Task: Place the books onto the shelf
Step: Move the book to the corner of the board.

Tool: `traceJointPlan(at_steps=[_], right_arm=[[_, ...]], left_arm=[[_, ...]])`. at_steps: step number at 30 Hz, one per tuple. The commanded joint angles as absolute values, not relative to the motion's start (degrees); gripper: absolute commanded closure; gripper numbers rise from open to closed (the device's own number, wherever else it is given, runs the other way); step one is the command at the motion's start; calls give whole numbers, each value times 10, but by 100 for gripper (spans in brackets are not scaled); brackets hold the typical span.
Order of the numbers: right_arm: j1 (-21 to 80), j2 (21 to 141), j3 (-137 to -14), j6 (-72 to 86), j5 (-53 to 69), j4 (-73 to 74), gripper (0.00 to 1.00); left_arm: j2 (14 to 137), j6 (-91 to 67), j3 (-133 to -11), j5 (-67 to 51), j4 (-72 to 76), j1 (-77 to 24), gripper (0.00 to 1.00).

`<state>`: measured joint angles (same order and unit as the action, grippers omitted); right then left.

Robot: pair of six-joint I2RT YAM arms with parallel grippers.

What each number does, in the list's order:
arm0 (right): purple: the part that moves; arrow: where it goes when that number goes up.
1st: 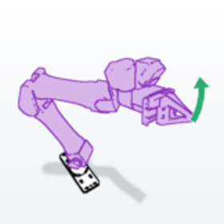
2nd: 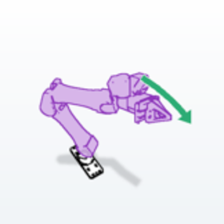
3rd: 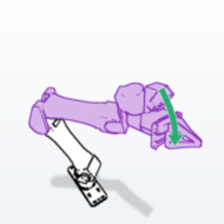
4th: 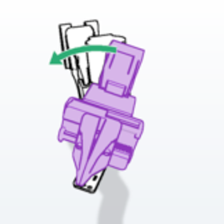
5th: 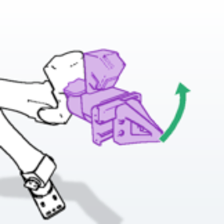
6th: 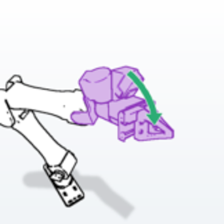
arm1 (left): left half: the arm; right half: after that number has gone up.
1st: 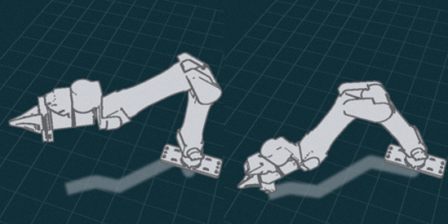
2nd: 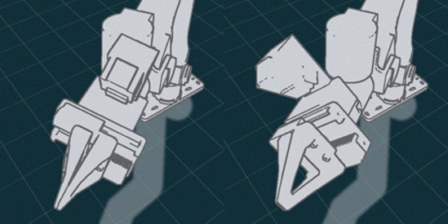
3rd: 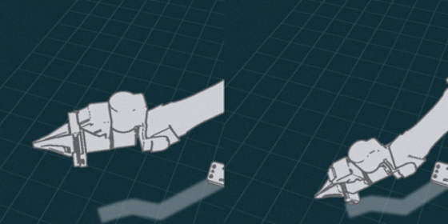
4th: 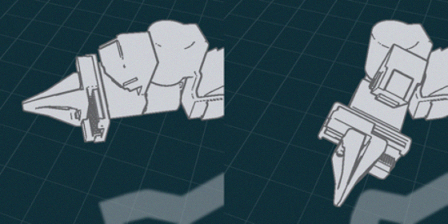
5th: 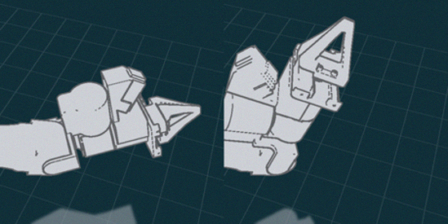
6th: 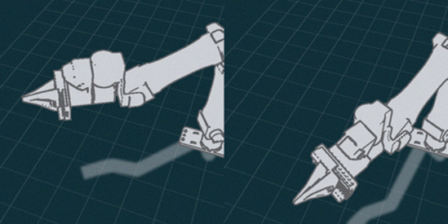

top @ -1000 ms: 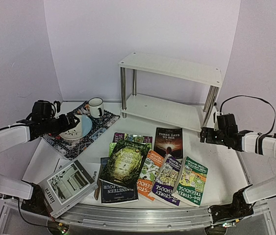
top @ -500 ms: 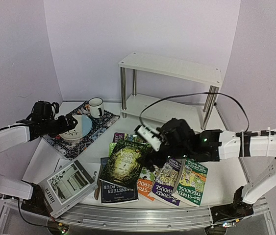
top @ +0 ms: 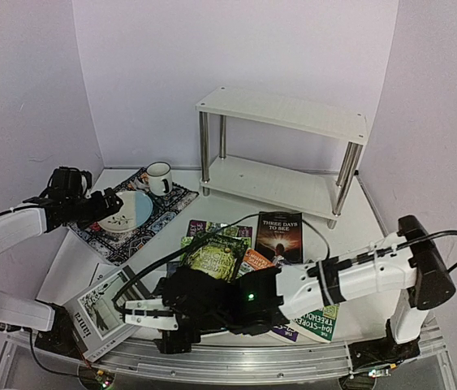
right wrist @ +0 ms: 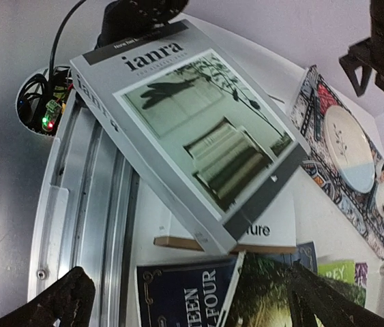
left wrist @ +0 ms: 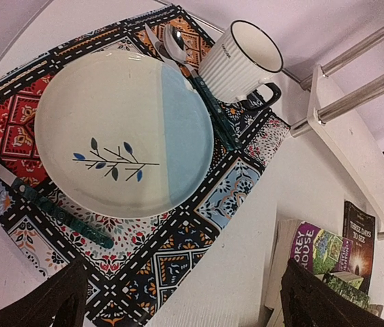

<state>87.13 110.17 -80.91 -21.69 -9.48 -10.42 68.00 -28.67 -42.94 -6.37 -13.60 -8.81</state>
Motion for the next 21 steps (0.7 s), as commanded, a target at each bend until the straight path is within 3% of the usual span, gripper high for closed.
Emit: traceJointPlan(at_steps=[1,8,15,21], right_arm=[[884,1158,-880,-276,-110,-109,2],[885,1256,-966,-320,-126,-116,3],[883,1351,-1044,-343,-187,-125,15],[873,1385,-1081,-313,-233,-128,45]], left_arm=[[649,-290,-454,-74,-155,-74,0],[636,-287,-459,-75,-171,-68,0],[626,-280,-459,-69,-179,-66,0],[625,-277,-462,-69,-186,-65,0]])
